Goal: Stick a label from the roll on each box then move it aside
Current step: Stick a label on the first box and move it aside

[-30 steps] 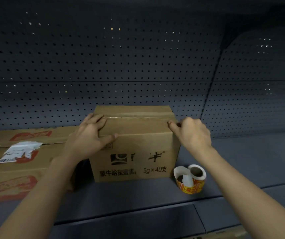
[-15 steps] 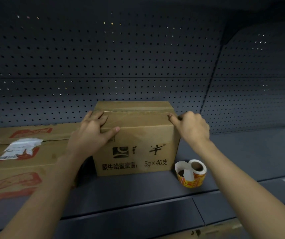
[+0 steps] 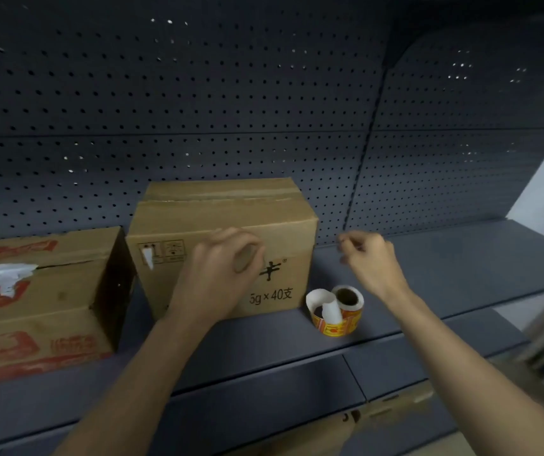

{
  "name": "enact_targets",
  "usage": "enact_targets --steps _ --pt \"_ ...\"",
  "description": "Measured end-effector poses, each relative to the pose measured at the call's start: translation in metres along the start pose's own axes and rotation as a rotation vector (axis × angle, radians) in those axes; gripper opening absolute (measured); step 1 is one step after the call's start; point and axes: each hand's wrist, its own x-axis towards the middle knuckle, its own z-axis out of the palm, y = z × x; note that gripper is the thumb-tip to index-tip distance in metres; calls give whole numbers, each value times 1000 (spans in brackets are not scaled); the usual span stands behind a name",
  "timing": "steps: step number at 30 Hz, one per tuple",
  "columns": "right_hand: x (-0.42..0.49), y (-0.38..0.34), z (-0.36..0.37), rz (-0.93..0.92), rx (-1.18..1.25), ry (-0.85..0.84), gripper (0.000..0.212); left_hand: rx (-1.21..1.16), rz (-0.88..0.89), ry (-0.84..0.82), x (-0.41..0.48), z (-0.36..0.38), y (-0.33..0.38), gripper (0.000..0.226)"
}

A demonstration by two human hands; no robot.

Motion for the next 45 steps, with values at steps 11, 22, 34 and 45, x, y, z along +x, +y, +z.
enact_targets --steps 11,22,34,45 --pt "-45 41 32 88 -166 -270 9 -590 -672 -409 -28 108 27 19" --pt "-93 51 21 -556 -308 187 12 -1196 -995 -449 -31 123 46 27" --pt "-89 75 7 -299 -47 39 11 -951 -860 -455 -34 142 37 13" --pt "-57 95 3 101 -54 6 29 -991 -903 -403 -27 142 42 13"
